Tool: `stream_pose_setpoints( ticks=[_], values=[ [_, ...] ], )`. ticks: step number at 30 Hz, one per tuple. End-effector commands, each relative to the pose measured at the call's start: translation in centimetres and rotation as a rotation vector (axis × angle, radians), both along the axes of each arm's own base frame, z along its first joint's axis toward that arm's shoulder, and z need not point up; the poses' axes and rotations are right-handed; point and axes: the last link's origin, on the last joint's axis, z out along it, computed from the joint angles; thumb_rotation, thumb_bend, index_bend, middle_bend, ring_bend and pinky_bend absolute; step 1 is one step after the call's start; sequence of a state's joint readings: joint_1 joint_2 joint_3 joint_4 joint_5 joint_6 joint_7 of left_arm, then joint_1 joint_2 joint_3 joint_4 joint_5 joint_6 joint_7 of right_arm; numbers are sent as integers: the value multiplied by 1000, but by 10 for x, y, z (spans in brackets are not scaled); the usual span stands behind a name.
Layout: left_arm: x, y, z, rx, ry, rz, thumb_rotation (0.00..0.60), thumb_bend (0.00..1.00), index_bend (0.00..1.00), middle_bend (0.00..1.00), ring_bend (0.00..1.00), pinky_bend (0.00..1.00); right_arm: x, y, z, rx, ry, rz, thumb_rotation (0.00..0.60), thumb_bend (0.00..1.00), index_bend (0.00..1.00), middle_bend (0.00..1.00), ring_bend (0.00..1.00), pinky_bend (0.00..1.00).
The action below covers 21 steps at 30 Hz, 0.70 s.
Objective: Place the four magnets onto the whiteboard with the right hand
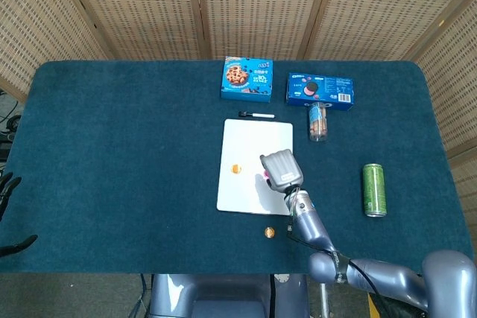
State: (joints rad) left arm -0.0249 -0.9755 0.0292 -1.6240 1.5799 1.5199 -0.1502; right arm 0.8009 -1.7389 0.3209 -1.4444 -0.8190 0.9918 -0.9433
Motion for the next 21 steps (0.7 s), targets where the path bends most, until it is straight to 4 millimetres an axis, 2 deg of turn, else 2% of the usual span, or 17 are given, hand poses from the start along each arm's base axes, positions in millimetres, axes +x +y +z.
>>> stream_pose_setpoints(
  ticks=[1,3,5,7,10,18,21],
  values=[
    [-1,1,1,-3,-2,3,600,0,0,0,0,0,3,-6,-12,1,27,-20,600,349,589,954,942,1000],
    [-1,2,1,-4,-3,4,600,0,0,0,0,0,2,-6,-14,2,31,-25,600,346,587,954,942,1000],
    [-1,2,1,-4,-5,4,600,0,0,0,0,0,2,-5,-16,-1,39,-25,600,338,536,954,942,1000],
    [0,2,2,-2,-6,2,600,0,0,0,0,0,2,-4,-16,-3,38,-28,600,303,435,954,942,1000],
    [0,1,2,0,-6,1,600,0,0,0,0,0,0,-2,-15,-3,44,-30,600,260,373,954,942,1000],
    [1,0,2,-1,-6,-7,600,0,0,0,0,0,-2,10,1,-5,15,-12,600,260,365,954,942,1000],
    [2,-2,1,-6,-5,-13,600,0,0,0,0,0,-9,36,15,36,-39,13,600,272,365,954,942,1000]
  ],
)
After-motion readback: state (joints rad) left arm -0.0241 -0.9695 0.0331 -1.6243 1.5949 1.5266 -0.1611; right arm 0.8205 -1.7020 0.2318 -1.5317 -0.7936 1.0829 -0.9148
